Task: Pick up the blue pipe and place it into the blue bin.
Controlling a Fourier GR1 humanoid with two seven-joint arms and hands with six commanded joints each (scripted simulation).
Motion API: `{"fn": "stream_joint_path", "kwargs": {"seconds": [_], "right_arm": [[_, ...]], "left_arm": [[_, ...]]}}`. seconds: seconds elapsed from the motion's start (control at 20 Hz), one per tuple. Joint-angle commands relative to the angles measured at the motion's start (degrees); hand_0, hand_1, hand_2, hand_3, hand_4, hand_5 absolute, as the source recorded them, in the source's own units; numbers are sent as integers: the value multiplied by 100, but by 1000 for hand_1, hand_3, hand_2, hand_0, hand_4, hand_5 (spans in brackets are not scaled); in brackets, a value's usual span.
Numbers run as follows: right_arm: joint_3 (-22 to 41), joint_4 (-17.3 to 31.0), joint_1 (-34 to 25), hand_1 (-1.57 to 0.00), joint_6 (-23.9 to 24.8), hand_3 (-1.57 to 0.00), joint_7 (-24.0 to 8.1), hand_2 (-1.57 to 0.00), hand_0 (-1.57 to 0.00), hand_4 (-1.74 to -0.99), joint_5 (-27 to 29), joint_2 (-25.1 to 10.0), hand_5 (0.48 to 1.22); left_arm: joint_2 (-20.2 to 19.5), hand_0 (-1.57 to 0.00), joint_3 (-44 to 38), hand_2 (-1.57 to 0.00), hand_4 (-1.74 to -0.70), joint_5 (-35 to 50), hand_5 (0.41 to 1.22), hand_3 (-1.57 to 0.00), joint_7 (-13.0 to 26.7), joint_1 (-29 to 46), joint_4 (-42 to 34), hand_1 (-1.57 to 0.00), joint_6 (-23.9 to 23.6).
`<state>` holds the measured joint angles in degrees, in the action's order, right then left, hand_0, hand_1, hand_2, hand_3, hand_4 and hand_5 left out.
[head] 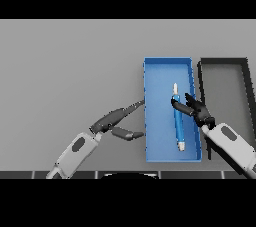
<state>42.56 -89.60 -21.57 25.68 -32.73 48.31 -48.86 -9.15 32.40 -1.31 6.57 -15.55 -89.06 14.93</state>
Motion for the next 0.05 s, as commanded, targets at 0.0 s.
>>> {"fn": "stream_joint_path", "kwargs": {"seconds": [0.0], "right_arm": [[-10,27,-36,-8,0,-6,31,-7,-9,-1129,-8,29,677]], "left_arm": [[34,1,-15,1,-920,20,468,1,10,-55,1,1,-5]]}}
